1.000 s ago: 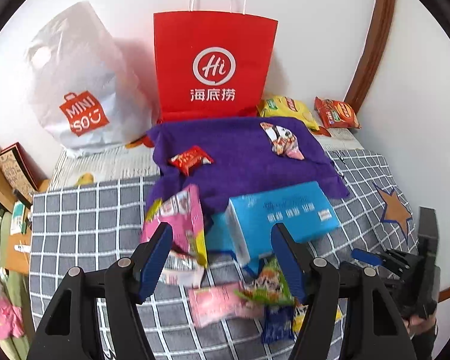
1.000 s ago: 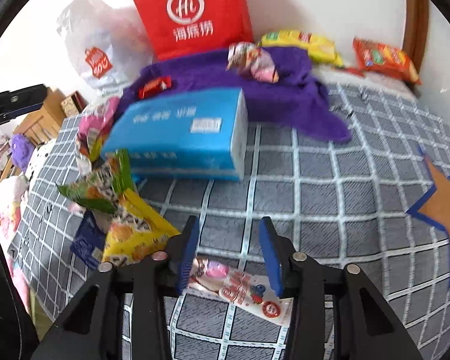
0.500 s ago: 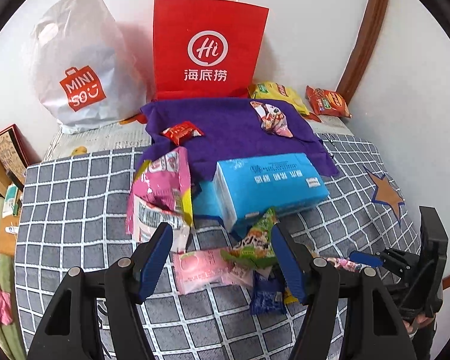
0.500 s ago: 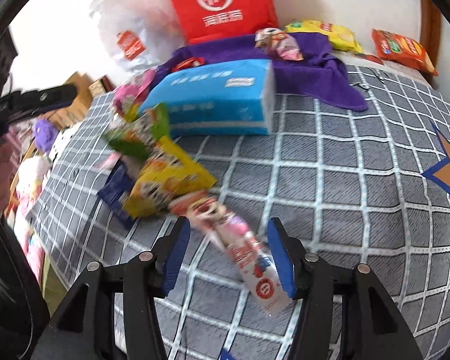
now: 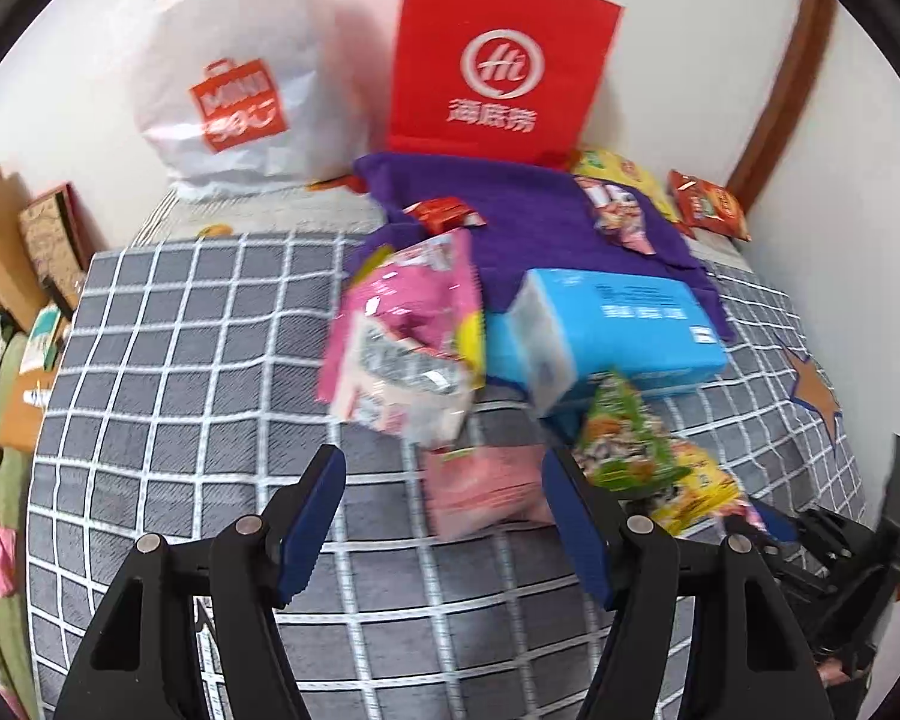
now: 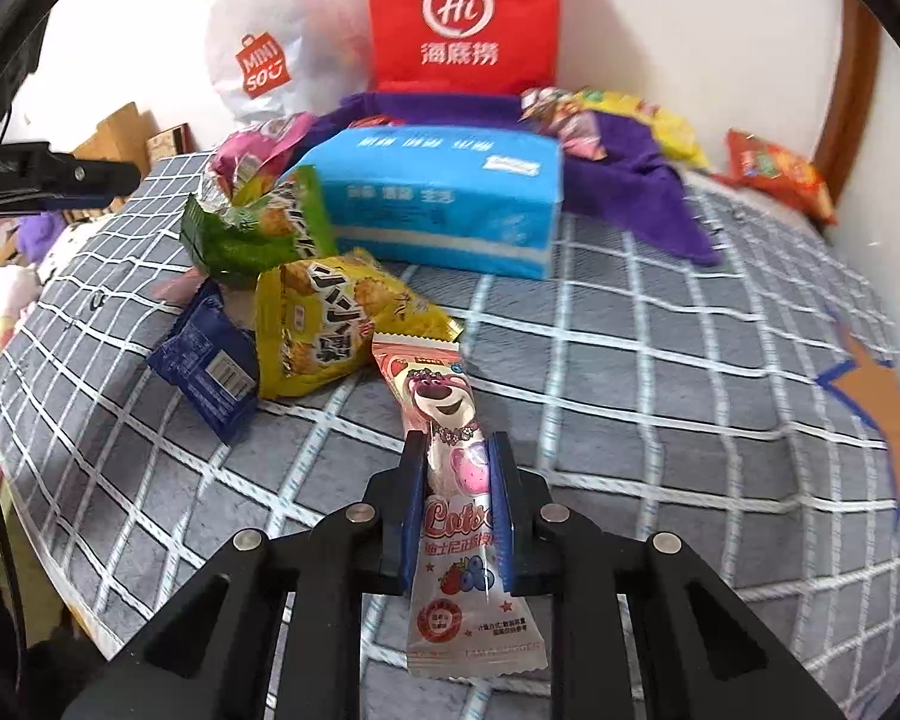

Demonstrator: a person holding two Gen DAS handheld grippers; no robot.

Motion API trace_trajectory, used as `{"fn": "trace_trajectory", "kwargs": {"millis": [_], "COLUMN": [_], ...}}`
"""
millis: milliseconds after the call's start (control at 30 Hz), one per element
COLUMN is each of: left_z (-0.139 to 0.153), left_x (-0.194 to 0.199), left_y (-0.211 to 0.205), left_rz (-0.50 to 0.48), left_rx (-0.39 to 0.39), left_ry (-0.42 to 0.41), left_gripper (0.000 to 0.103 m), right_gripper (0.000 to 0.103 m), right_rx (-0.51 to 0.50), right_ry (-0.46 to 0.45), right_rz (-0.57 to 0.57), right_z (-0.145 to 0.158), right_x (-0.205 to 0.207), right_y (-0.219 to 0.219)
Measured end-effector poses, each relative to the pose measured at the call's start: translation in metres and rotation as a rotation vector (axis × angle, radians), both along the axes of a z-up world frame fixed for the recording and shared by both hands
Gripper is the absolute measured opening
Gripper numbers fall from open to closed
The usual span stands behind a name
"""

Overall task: Organize snacks
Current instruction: 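Grasp the pink Lotso strip packet with the right tool, then grasp the white printed snack packet with the left tool while the right tool holds the strip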

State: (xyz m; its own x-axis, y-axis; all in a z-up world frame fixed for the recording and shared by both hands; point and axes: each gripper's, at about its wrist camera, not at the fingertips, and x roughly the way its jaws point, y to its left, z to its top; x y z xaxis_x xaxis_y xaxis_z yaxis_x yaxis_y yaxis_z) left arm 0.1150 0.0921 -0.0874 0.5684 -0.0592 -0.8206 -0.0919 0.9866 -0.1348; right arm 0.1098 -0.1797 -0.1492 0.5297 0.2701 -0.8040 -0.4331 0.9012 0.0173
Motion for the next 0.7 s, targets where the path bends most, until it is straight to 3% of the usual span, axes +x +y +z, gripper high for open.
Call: {"fn": "trace_trajectory", "kwargs": {"millis": [200,467,533,600,700], "left_z": [-0.022,-0.038,-0.038,-0.039,-0.047], "left_x": [0.009,0.039,0.044,0.049,0.055], "left_y": [0.019,0.014,0.013,0.010,0.007], "left_rz": [0.043,0.028,0.011,-0.025,-0.056], "left_rx": [-0.051,-0.015,-0.017,-0.016,0.022], "left_ry": [0.021,0.027,0.009,-0.014,-0.006], "left_gripper": [0.066,0.066,0.070,0.081,0.081], "right_gripper": [0.020,0.020,0.020,0.020,0.020], "right_rx": [0.025,0.053,0.065,0.074,0.069], "right_ry": [-0.056,-0.063,-0.056,-0.052,-0.046], "right_rz": [-0.083,-0.265,-0.279,-0.284,-0.283], "right_z": [0.015,0.010,0.007,0.004,-0.003], "right_x": [-0.009,0.039,0.051,0.058,0.064], "right_y": [-0.039,-0.059,-0.057,-0.054,-0.048]}}
